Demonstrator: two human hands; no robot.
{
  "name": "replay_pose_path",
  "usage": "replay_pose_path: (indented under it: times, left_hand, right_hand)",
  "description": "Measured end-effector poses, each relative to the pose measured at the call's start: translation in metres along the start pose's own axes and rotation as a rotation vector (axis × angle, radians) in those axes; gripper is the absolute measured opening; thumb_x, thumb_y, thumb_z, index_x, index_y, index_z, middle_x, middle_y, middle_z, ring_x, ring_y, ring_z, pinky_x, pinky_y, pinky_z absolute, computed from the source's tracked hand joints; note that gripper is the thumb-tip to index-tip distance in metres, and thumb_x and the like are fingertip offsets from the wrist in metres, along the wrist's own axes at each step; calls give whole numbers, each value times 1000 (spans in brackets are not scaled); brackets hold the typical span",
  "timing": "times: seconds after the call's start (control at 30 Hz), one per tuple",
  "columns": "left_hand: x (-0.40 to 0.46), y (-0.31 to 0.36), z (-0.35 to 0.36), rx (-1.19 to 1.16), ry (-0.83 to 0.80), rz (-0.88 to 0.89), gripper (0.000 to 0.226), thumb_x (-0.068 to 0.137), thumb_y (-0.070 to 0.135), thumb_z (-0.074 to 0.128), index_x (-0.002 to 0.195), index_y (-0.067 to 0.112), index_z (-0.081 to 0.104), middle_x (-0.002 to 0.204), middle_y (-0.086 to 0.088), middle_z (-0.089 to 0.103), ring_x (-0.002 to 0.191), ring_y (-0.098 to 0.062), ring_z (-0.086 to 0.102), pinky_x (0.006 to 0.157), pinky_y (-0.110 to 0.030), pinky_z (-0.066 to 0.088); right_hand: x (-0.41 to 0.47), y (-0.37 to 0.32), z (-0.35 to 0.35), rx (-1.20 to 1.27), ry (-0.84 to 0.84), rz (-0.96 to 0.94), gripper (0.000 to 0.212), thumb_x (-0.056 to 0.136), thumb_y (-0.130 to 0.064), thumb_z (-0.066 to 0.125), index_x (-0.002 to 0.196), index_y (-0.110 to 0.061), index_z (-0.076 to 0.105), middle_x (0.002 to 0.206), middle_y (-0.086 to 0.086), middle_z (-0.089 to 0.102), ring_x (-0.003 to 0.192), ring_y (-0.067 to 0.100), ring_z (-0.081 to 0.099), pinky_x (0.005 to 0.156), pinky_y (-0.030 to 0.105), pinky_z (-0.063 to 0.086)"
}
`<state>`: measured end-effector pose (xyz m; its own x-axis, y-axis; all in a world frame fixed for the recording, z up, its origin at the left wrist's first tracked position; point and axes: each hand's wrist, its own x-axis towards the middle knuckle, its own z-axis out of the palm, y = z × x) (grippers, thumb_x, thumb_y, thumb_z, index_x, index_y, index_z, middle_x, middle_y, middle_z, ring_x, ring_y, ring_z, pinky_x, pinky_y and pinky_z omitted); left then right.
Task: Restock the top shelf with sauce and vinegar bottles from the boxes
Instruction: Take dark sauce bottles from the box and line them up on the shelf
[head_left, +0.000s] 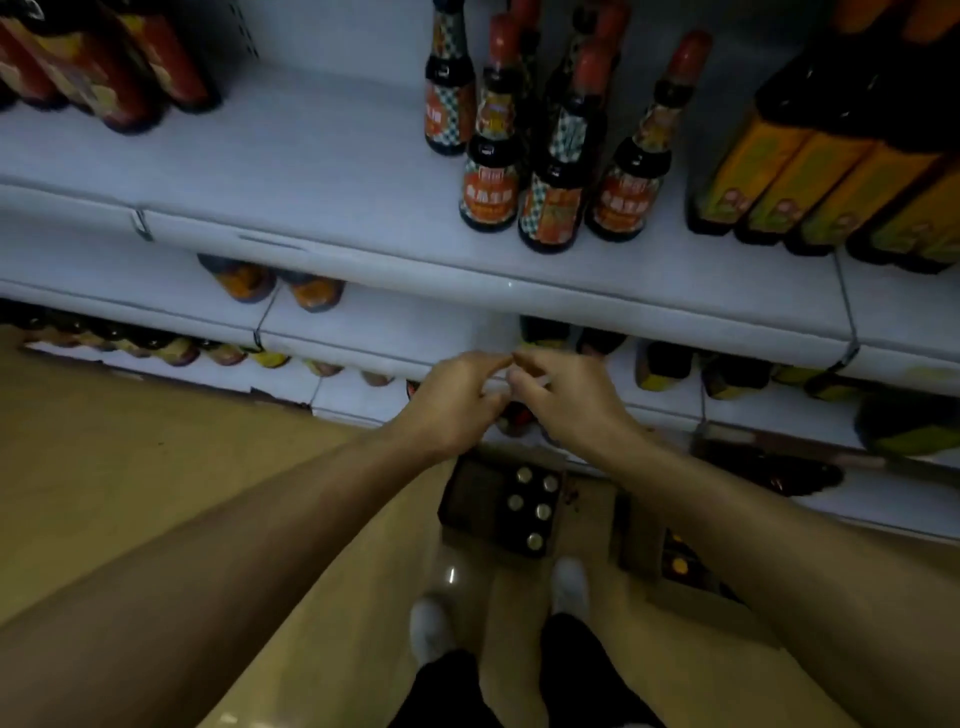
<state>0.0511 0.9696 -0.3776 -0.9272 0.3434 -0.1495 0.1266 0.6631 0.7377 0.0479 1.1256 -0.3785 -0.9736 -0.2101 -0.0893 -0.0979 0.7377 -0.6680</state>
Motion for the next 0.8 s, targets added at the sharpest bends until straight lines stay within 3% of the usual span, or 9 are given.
replay_pose_path:
  times: [0.1,0.23,0.33,0.4,0.47,0.57,0.67,0.73,0.8]
  left_hand:
    - [1,-24,26,-19,-44,-41,23,94,13,56,113,17,69,111,-2,68,102,-15,62,78,-23,42]
    - [2,-49,60,16,-46,-117,32,96,16,55,127,13,63,128,-8,64,116,-21,58,87,-23,41]
    - [3,-69,87,0,-100,-158,31,97,18,53,126,15,64,117,-9,66,105,-23,60,77,-23,39]
    - [7,-83,104,-22,-127,-190,31,96,16,52,125,17,64,116,-7,66,106,-22,59,84,-29,46]
    - [10,-97,122,-33,-138,-218,32,96,13,52,125,17,64,121,-4,65,111,-20,58,88,-27,44]
    - [15,-122,151,-31,-186,-296,30,98,13,52,125,14,63,120,-5,64,112,-22,57,77,-17,33]
    - [20,-156,187,-71,-217,-357,17,97,11,53,107,5,65,99,-6,61,101,-25,59,67,-20,29]
    - [23,-176,209,-116,-217,-410,20,96,7,55,111,3,66,105,-11,64,107,-29,60,73,-24,36]
    - [27,-196,233,-185,-196,-493,27,95,5,56,120,1,65,120,-17,64,114,-32,58,88,-30,44]
  right_hand:
    - [-5,25,22,20,-44,45,23,97,-27,54,103,-13,71,98,7,72,91,21,65,81,42,53]
    - [-6,62,50,8,-126,91,22,97,-21,53,99,-7,69,95,13,69,89,27,62,81,46,51]
    - [-4,87,73,13,-165,128,21,98,-24,52,102,-12,69,103,12,69,98,29,62,86,48,50]
    - [-2,105,87,-10,-168,178,25,99,-26,53,112,-11,69,112,13,69,104,29,62,89,48,50]
    - [-1,129,105,-21,-180,183,27,99,-24,53,109,-4,67,105,16,69,96,31,65,82,49,52]
    - [-1,171,134,-55,-231,151,21,99,-17,51,103,-7,69,89,8,68,82,24,63,68,38,50]
    - [1,217,169,-140,-300,200,24,100,-18,47,107,-7,67,94,-2,63,79,17,55,57,23,32]
    - [0,248,195,-180,-381,240,27,101,-21,44,111,-7,65,98,1,66,78,17,55,55,21,30]
    - [-1,275,222,-208,-450,277,29,102,-26,43,119,-14,64,103,5,68,83,18,60,61,23,37]
